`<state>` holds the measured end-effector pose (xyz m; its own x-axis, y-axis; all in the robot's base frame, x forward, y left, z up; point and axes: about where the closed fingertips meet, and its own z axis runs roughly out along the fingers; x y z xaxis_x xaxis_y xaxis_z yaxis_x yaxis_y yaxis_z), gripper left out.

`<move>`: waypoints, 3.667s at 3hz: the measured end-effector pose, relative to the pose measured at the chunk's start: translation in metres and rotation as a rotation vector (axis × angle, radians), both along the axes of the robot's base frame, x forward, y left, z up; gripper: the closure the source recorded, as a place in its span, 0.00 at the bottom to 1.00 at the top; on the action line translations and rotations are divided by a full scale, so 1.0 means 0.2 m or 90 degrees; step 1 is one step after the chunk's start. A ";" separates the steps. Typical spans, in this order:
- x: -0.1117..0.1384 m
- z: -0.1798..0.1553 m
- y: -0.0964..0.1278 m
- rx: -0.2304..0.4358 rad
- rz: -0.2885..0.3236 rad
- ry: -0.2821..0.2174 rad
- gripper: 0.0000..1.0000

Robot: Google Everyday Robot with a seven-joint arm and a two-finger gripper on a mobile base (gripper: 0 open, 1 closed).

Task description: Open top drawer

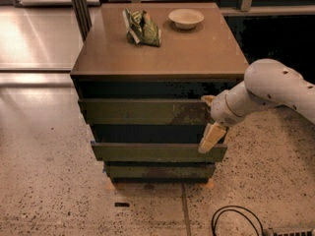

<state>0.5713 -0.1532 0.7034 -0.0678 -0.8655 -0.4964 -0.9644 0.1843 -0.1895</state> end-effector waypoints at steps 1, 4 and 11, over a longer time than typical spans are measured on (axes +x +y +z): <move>0.18 -0.18 0.16 0.011 0.034 -0.014 0.00; 0.32 -0.21 0.14 0.006 0.002 -0.055 0.00; -0.02 -0.24 0.12 0.007 0.037 0.123 0.00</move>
Offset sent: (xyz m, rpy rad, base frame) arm 0.0564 0.0435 -0.0541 0.0110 -0.0340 0.0651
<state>0.5670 -0.1300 0.6557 -0.1122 -0.8650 -0.4890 -0.9918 0.1277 0.0018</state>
